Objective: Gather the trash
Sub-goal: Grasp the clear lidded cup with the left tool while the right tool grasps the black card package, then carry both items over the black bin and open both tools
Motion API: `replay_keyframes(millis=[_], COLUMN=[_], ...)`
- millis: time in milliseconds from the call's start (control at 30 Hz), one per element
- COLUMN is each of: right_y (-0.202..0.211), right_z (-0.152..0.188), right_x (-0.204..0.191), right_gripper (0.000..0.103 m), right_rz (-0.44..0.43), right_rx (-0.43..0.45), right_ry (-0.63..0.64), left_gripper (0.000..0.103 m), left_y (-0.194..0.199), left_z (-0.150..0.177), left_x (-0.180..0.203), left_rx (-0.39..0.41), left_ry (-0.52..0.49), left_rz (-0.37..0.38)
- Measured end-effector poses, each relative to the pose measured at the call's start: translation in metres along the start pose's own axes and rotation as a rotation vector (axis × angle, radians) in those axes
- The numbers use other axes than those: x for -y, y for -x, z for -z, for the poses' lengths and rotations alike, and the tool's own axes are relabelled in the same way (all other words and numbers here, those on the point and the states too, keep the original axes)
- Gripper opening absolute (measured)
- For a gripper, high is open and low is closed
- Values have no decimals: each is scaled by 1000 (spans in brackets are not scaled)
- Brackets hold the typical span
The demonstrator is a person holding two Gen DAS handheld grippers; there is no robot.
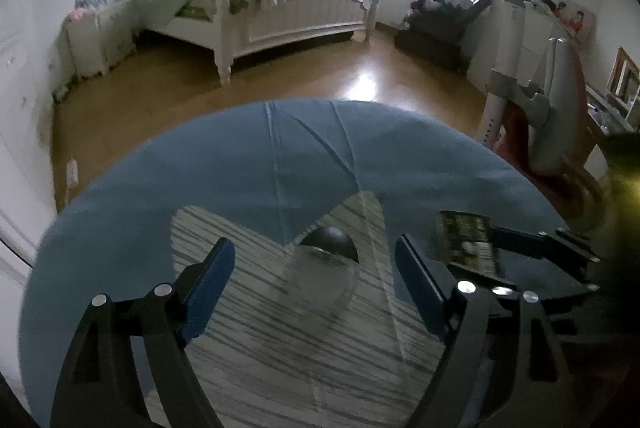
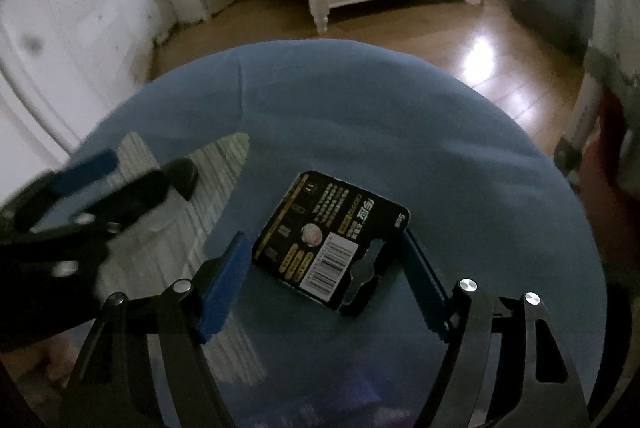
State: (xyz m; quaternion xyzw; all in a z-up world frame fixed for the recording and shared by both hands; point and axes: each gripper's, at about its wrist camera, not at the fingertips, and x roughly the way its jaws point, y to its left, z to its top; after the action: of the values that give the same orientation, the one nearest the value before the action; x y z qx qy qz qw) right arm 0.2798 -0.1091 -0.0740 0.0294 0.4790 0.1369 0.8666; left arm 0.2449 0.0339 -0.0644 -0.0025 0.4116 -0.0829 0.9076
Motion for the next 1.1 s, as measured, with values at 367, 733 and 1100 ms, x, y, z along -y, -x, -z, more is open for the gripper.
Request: replay_keyframes(millis=[367, 733, 1100], right_y=[73, 119, 199], right_z=[44, 72, 123], right_x=[49, 58, 101], right_gripper=[75, 75, 75], right_rz=[-183, -296, -481], right_rx=[94, 161, 289], right_ry=[-138, -155, -233], left_gripper=[39, 39, 39], left_y=[-15, 46, 152], left_z=[1, 33, 52], left_x=[2, 5, 110], left_rx=[-44, 22, 184], left_ry=[-67, -1, -91], left_rz=[-152, -65, 90])
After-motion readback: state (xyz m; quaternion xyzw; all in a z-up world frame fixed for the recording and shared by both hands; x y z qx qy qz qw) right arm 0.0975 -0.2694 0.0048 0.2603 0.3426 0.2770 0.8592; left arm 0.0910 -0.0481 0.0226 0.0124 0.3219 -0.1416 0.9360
